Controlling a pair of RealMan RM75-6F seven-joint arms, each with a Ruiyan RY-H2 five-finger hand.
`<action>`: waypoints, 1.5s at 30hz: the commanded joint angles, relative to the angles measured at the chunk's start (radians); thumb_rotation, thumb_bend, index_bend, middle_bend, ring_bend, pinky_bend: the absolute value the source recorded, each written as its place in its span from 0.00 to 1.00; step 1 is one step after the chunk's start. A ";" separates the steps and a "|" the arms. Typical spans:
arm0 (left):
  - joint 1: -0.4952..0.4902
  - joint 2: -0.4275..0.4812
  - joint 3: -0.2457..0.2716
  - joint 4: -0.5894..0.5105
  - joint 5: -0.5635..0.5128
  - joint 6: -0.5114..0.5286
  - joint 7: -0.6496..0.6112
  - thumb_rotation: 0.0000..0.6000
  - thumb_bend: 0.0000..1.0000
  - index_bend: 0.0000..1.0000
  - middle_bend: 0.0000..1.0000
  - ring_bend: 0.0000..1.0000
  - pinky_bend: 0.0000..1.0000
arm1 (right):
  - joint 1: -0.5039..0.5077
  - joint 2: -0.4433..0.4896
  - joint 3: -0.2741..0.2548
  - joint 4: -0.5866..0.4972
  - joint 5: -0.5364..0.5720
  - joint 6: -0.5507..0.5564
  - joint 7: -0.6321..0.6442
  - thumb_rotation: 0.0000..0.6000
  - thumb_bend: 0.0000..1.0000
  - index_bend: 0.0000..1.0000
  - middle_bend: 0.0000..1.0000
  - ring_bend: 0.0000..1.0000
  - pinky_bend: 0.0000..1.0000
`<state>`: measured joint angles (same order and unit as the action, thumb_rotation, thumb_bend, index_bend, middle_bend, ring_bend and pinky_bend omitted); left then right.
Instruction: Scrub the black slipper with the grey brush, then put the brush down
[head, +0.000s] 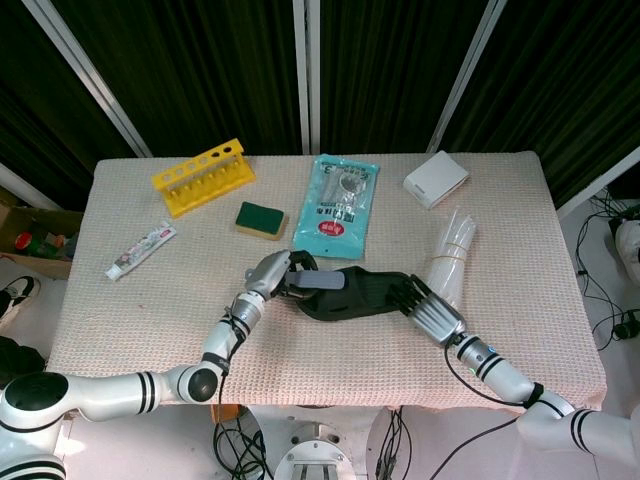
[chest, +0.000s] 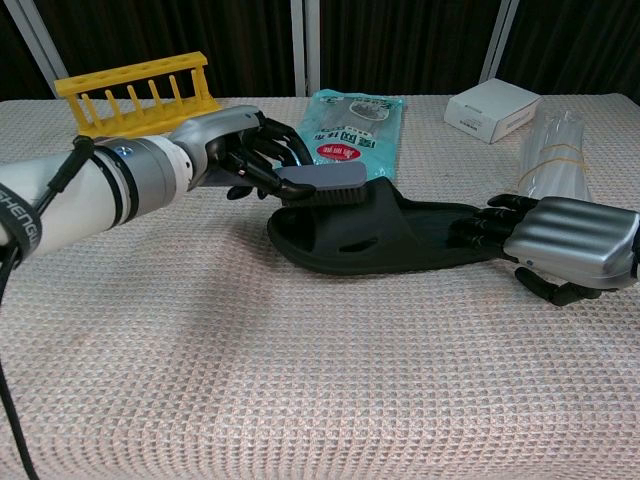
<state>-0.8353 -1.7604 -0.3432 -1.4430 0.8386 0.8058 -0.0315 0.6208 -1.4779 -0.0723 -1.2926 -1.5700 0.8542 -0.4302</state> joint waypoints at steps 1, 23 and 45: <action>-0.011 -0.009 -0.004 0.012 -0.009 -0.013 -0.003 1.00 0.62 0.92 0.98 0.84 0.86 | 0.000 0.000 0.000 -0.001 0.001 0.002 0.001 1.00 0.75 0.00 0.00 0.00 0.00; -0.105 -0.083 -0.061 0.093 -0.040 -0.035 0.000 1.00 0.62 0.92 0.98 0.84 0.87 | 0.003 -0.023 -0.009 0.026 0.009 -0.005 0.010 1.00 0.76 0.00 0.00 0.00 0.00; 0.036 0.079 0.044 0.002 -0.020 -0.023 -0.037 1.00 0.64 0.93 0.98 0.85 0.87 | 0.008 -0.023 -0.007 0.014 0.021 -0.005 -0.010 1.00 0.76 0.00 0.00 0.00 0.00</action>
<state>-0.8031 -1.6877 -0.3041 -1.4352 0.8139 0.7847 -0.0660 0.6281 -1.5001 -0.0800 -1.2780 -1.5498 0.8489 -0.4392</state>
